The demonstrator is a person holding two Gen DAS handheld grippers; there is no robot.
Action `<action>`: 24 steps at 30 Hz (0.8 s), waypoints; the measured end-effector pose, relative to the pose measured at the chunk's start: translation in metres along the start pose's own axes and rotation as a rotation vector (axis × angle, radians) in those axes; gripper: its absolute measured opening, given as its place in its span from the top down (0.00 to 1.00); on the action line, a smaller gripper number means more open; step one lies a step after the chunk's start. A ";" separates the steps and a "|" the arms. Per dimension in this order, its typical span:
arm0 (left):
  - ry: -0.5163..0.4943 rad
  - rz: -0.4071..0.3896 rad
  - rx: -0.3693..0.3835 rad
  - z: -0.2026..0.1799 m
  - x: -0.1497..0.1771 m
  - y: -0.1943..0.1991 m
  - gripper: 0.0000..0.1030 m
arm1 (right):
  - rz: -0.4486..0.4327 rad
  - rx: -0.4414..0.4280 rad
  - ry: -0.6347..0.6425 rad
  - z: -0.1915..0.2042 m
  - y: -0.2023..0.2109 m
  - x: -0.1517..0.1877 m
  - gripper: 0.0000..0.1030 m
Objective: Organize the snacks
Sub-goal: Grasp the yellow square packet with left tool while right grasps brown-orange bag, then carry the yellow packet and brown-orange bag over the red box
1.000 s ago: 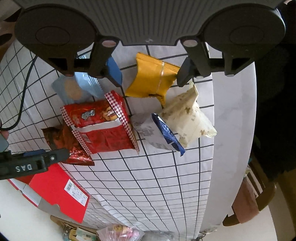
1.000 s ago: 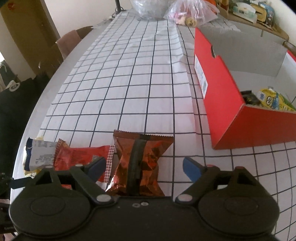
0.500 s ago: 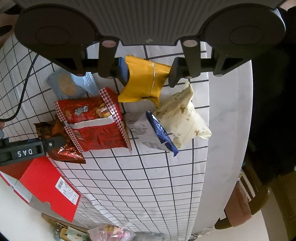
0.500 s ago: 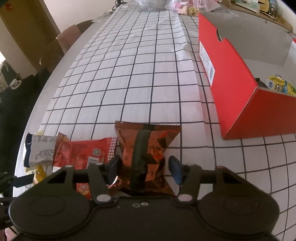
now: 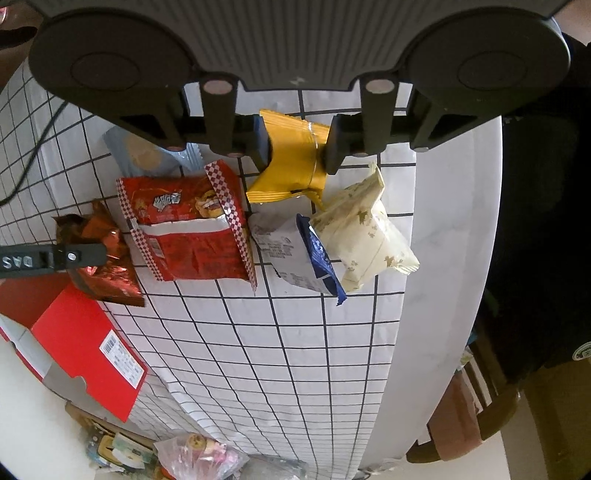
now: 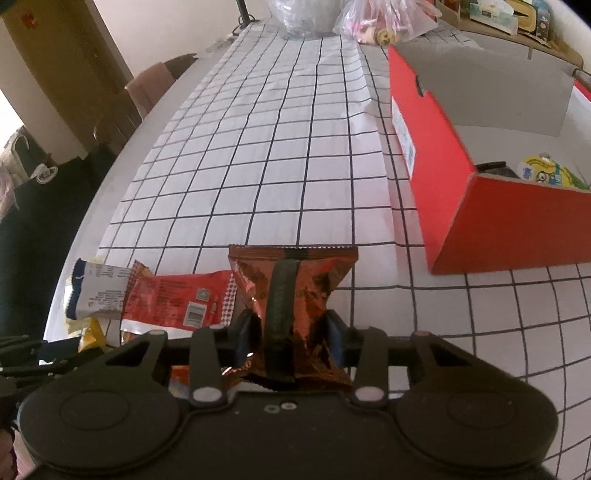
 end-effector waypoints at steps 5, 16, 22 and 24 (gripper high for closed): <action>0.041 -0.009 0.018 -0.005 -0.001 0.009 0.74 | -0.026 -0.033 -0.017 -0.011 0.024 0.001 0.62; 0.053 -0.063 0.069 -0.048 -0.017 0.036 0.74 | -0.099 -0.063 -0.060 -0.056 0.074 -0.006 0.62; 0.026 -0.092 0.111 -0.093 -0.044 0.047 0.74 | -0.136 -0.030 -0.060 -0.089 0.094 -0.018 0.62; 0.010 -0.102 0.120 -0.110 -0.053 0.048 0.74 | -0.150 -0.021 -0.066 -0.102 0.099 -0.023 0.62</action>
Point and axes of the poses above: each gripper's, at about its wrist camera, not at the fingertips, and y roughly against the way its jaws point, z to its left, x to its underside, the point moved 10 cm from there along -y, roughly the way its jaws point, and after that the axes turned 12 degrees about x, right-handed, at the moved point
